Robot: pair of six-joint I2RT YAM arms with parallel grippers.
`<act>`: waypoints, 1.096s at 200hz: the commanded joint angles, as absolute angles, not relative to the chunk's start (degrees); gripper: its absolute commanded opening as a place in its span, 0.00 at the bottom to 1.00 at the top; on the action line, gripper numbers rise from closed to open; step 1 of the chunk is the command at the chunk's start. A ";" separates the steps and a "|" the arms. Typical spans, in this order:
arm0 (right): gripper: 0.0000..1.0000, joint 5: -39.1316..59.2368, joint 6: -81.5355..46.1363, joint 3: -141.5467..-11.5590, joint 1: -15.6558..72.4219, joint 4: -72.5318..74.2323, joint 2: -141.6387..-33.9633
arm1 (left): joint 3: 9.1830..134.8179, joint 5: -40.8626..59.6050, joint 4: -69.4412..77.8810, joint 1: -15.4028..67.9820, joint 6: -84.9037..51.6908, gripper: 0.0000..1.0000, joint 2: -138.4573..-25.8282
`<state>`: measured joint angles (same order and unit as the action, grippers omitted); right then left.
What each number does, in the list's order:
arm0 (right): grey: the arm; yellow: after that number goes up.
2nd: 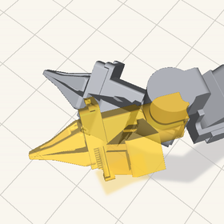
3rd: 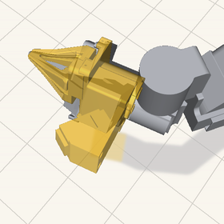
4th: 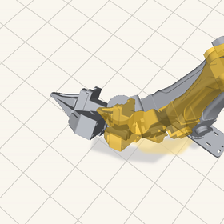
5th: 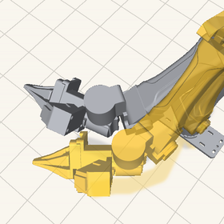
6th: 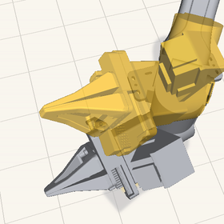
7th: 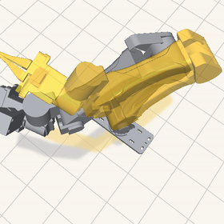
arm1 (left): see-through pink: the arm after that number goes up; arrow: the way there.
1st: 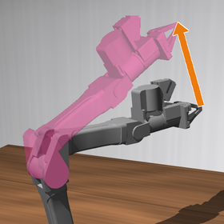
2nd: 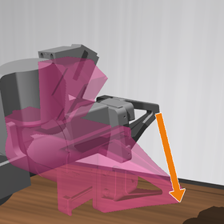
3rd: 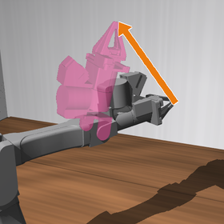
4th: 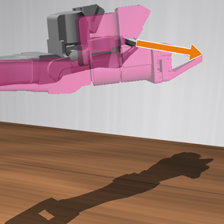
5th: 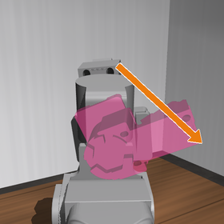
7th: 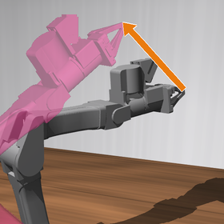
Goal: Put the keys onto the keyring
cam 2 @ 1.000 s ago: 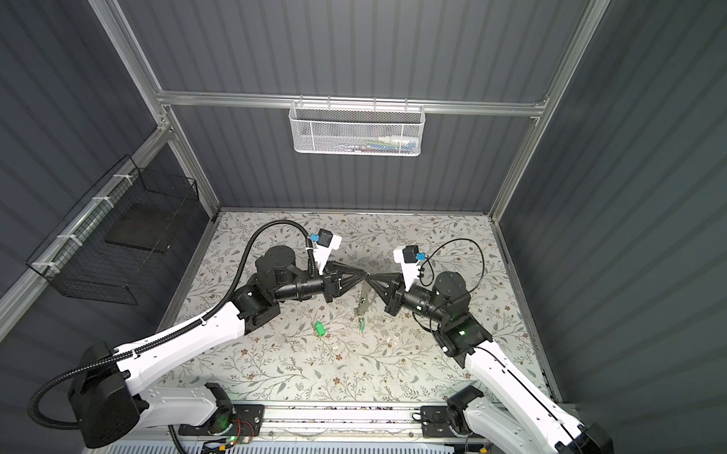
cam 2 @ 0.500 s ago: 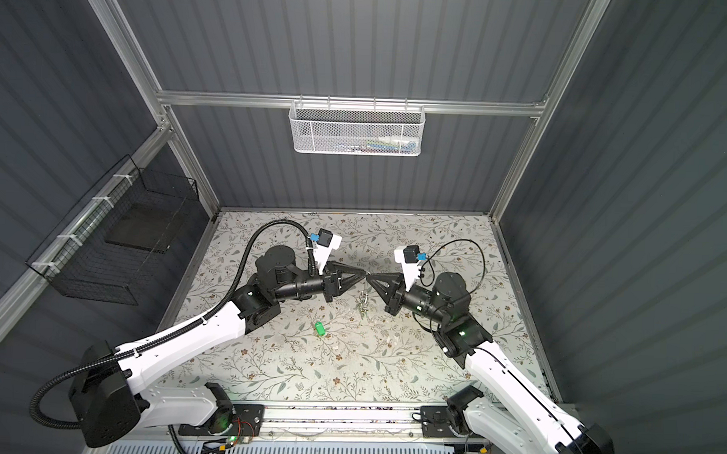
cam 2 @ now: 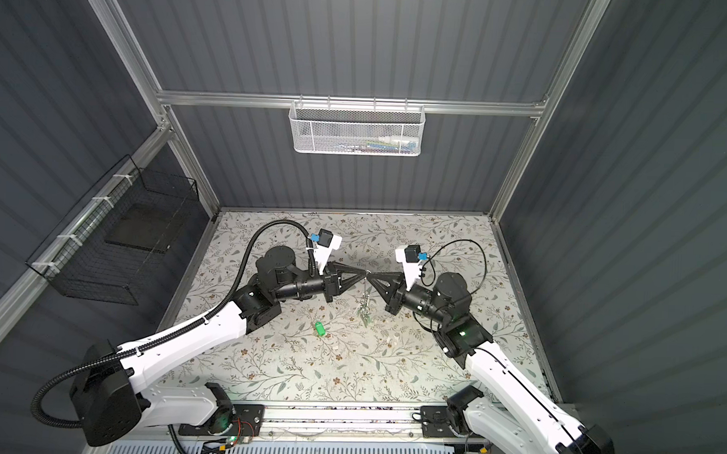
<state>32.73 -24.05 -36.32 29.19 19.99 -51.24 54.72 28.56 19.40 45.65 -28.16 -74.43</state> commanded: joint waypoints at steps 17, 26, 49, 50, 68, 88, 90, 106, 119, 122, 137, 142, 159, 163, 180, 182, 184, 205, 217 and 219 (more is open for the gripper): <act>0.02 33.84 -23.82 -35.53 30.06 21.96 -50.71 | 54.86 32.67 23.45 46.45 -29.83 0.00 -75.75; 0.04 33.85 -23.82 -35.53 30.10 21.71 -50.66 | 54.74 32.56 23.64 46.49 -29.64 0.00 -75.47; 0.14 33.20 -23.45 -35.67 30.05 20.09 -50.05 | 55.05 31.81 21.52 46.48 -27.52 0.00 -74.50; 0.16 33.11 -23.37 -35.61 29.99 19.85 -49.95 | 55.12 31.72 21.31 46.44 -27.34 0.00 -74.43; 0.27 31.89 -22.23 -35.85 29.84 17.38 -48.34 | 56.50 30.45 15.69 46.45 -23.37 0.00 -73.58; 0.37 30.38 -21.75 -35.60 28.96 14.54 -45.92 | 58.40 29.48 9.42 46.48 -18.39 0.00 -72.91; 0.37 30.34 -21.76 -35.49 28.86 14.38 -45.78 | 58.63 29.41 8.95 46.49 -17.85 0.00 -72.83; 0.39 30.82 -22.39 -35.03 27.62 12.89 -44.37 | 60.69 29.04 3.48 46.42 -13.45 0.00 -72.45; 0.40 32.05 -22.86 -34.99 26.79 11.52 -43.71 | 62.16 28.56 -0.06 46.42 -10.27 0.00 -72.25; 0.40 32.28 -23.00 -35.05 26.57 11.25 -43.70 | 62.45 28.50 -0.68 46.44 -9.53 0.00 -72.18; 0.40 34.54 -23.49 -35.46 25.68 10.06 -43.84 | 63.32 28.13 -3.44 46.48 -6.25 0.00 -71.60; 0.40 35.13 -23.60 -35.81 25.43 9.55 -44.06 | 63.58 28.01 -4.03 46.45 -5.52 0.00 -71.41; 0.39 37.61 -24.03 -36.96 24.83 8.21 -45.34 | 64.05 27.67 -5.99 46.45 -2.63 0.00 -70.81; 0.39 38.06 -24.12 -37.16 24.80 8.10 -45.66 | 64.23 27.44 -6.45 46.41 -2.02 0.00 -70.74; 0.38 41.18 -24.81 -37.98 24.54 7.95 -47.32 | 64.69 26.98 -8.27 46.40 0.10 0.00 -70.36; 0.38 41.52 -24.86 -38.12 24.53 8.03 -47.49 | 64.75 26.98 -8.42 46.36 0.29 0.00 -70.35; 0.38 41.82 -24.87 -38.21 24.50 8.12 -47.67 | 64.70 26.94 -8.50 46.33 0.51 0.00 -70.39; 0.36 44.61 -25.78 -38.50 24.42 9.77 -49.41 | 64.79 27.92 -9.05 46.40 1.29 0.00 -70.16; 0.34 46.79 -26.22 -38.50 24.41 11.53 -50.37 | 64.90 29.33 -9.15 46.27 1.73 0.00 -70.22; 0.33 47.03 -26.35 -38.52 24.41 11.80 -50.54 | 64.92 29.64 -9.21 46.29 1.75 0.00 -70.29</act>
<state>41.04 -24.91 -36.77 24.56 8.99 -49.25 62.70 27.49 -7.44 46.19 -1.80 -71.35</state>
